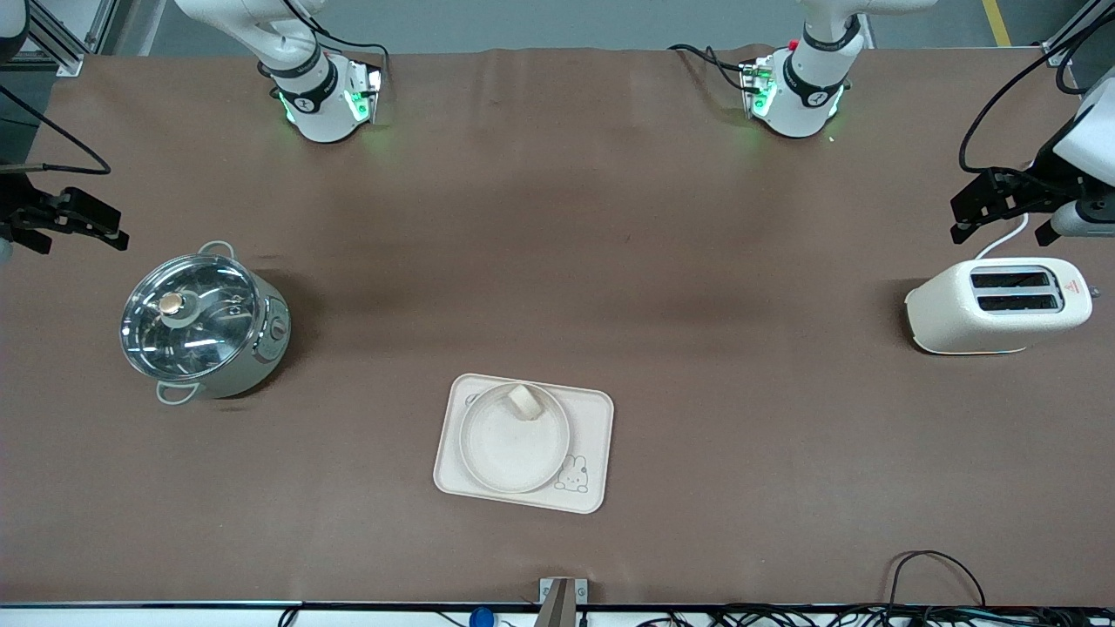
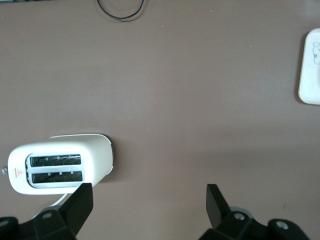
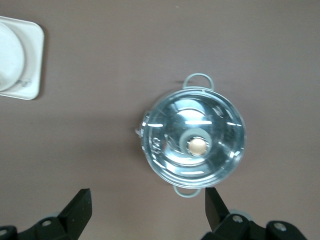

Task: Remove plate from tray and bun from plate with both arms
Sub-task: 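Reach the right gripper down to the plate edge on the tray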

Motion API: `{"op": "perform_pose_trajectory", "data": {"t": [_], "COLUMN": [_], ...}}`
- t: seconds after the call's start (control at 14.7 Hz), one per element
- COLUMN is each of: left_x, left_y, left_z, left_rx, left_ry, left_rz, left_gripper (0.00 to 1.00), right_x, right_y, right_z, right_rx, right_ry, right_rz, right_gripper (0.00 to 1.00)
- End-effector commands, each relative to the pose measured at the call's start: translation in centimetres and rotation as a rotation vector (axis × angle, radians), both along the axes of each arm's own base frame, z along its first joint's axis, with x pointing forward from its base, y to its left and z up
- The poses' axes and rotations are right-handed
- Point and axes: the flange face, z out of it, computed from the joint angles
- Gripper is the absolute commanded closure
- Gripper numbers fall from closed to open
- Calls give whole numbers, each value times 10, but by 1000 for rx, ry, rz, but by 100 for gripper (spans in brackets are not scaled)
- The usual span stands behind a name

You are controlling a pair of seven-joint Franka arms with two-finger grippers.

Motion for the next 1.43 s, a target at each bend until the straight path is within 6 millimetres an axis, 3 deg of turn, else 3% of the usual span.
{"op": "perform_pose_trajectory", "data": {"t": [0.0, 0.14, 0.41, 0.48, 0.68, 0.82, 1.09, 1.36], "left_x": [4, 8, 13, 12, 11, 10, 10, 10], "left_y": [2, 0, 0, -2, -8, -8, -3, -3], "left_z": [6, 27, 16, 16, 15, 14, 13, 13], "left_rx": [6, -6, -10, -15, -14, -10, -3, -6], "left_ry": [2, -42, 19, 21, 23, 36, 48, 48], "left_rz": [22, 20, 16, 14, 2, -2, -34, -34], "left_gripper": [0, 0, 0, 0, 0, 0, 0, 0], "right_x": [31, 57, 99, 107, 119, 123, 126, 141], "right_y": [11, 33, 109, 124, 192, 220, 287, 324], "right_z": [-47, -91, -194, -212, -276, -320, -356, -387], "right_rx": [59, 100, 202, 230, 311, 355, 361, 369], "right_ry": [13, 21, 30, 26, 52, 63, -29, -47], "right_rz": [-13, -4, 5, -34, -107, -151, -217, -241], "right_gripper": [0, 0, 0, 0, 0, 0, 0, 0]}}
